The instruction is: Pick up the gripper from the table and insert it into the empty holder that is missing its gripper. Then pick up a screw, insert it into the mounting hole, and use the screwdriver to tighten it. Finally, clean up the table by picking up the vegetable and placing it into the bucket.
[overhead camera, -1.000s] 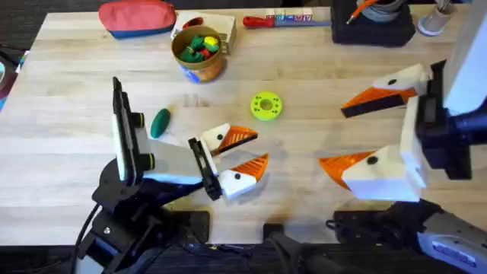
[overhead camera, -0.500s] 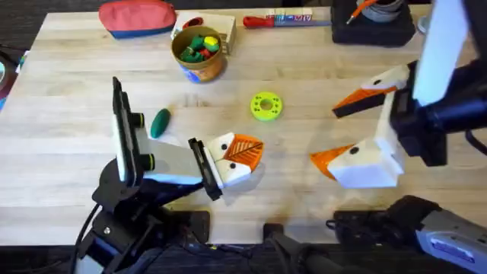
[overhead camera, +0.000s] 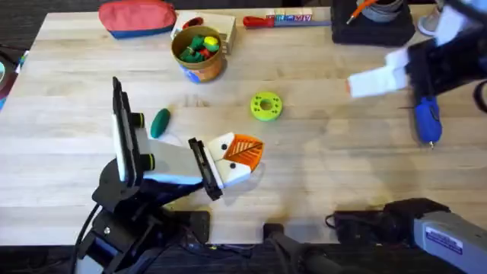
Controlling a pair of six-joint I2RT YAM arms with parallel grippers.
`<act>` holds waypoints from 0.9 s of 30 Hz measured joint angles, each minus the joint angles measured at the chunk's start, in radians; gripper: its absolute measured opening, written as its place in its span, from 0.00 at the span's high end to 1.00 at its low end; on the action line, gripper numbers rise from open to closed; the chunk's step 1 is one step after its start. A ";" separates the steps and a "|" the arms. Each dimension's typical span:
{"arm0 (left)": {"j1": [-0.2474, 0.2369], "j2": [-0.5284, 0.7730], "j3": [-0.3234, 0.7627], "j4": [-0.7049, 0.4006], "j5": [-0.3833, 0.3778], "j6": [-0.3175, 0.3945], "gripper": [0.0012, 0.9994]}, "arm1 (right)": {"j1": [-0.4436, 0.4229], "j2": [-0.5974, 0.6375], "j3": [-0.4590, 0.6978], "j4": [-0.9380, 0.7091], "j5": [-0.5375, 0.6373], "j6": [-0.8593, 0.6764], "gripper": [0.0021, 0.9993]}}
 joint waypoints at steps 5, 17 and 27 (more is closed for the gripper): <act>0.000 0.000 0.000 0.000 0.000 0.000 1.00 | -0.251 0.053 -0.015 0.091 0.142 0.025 0.01; 0.000 0.000 0.000 0.000 0.000 0.000 1.00 | -0.555 0.321 -0.017 0.211 0.292 -0.085 0.01; 0.000 0.000 0.000 0.000 0.000 0.000 1.00 | -0.612 0.562 -0.020 0.332 0.310 -0.383 0.01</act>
